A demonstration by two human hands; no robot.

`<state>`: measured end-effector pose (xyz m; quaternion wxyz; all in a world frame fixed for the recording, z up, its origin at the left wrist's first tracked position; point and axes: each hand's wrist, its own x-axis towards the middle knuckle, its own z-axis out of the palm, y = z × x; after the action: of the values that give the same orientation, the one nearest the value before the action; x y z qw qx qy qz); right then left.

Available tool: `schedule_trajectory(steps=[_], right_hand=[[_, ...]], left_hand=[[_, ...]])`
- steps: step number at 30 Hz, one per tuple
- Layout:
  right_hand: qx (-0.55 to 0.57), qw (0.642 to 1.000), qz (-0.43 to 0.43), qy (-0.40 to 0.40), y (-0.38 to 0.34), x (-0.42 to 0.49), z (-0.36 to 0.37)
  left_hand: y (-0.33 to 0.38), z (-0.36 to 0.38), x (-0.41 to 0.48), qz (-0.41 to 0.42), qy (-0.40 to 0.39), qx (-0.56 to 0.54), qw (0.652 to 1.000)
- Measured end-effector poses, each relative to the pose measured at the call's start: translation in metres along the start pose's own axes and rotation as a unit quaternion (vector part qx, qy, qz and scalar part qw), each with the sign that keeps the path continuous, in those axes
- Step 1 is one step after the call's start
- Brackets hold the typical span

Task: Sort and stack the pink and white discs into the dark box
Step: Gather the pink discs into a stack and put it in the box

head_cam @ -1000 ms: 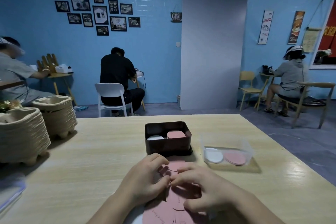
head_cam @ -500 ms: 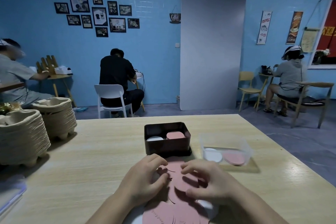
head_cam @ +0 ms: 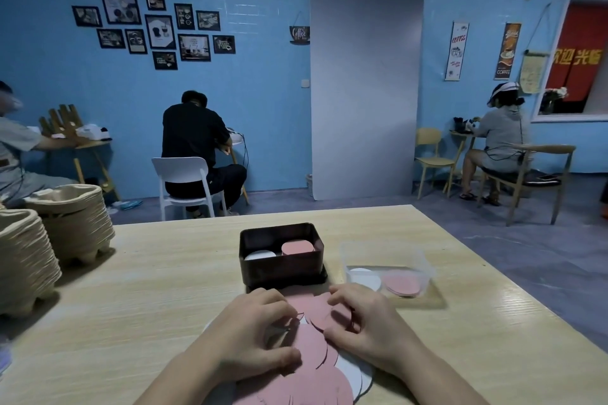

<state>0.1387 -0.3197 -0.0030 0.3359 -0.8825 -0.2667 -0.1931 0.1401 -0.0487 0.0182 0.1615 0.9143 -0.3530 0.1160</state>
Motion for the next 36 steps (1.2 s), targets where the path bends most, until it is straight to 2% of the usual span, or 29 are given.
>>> schedule_trajectory(steps=[8, 14, 27, 30, 33, 36], right_hand=[[-0.006, 1.000, 0.009, 0.022, 0.002, -0.001, 0.001], [-0.021, 0.999, 0.006, 0.035, 0.002, -0.002, 0.001], [-0.034, 0.999, 0.005, 0.032, 0.003, -0.002, 0.001], [-0.024, 0.999, 0.010, 0.034, 0.004, -0.003, 0.001], [-0.010, 0.999, 0.018, 0.035, 0.004, -0.003, 0.001], [-0.010, 0.999, 0.006, 0.035, 0.003, -0.001, 0.001]], left_hand=[[-0.002, 0.015, 0.003, -0.035, 0.036, -0.030, 0.998], [0.000, 0.010, 0.002, -0.031, -0.012, -0.021, 0.999], [-0.003, 0.002, 0.003, -0.005, -0.034, -0.025, 0.999], [0.000, 0.004, 0.001, -0.007, -0.009, -0.042, 0.999], [-0.001, 0.004, -0.002, -0.028, 0.050, -0.091, 0.994], [-0.004, 0.006, -0.003, -0.041, 0.102, -0.080, 0.991]])
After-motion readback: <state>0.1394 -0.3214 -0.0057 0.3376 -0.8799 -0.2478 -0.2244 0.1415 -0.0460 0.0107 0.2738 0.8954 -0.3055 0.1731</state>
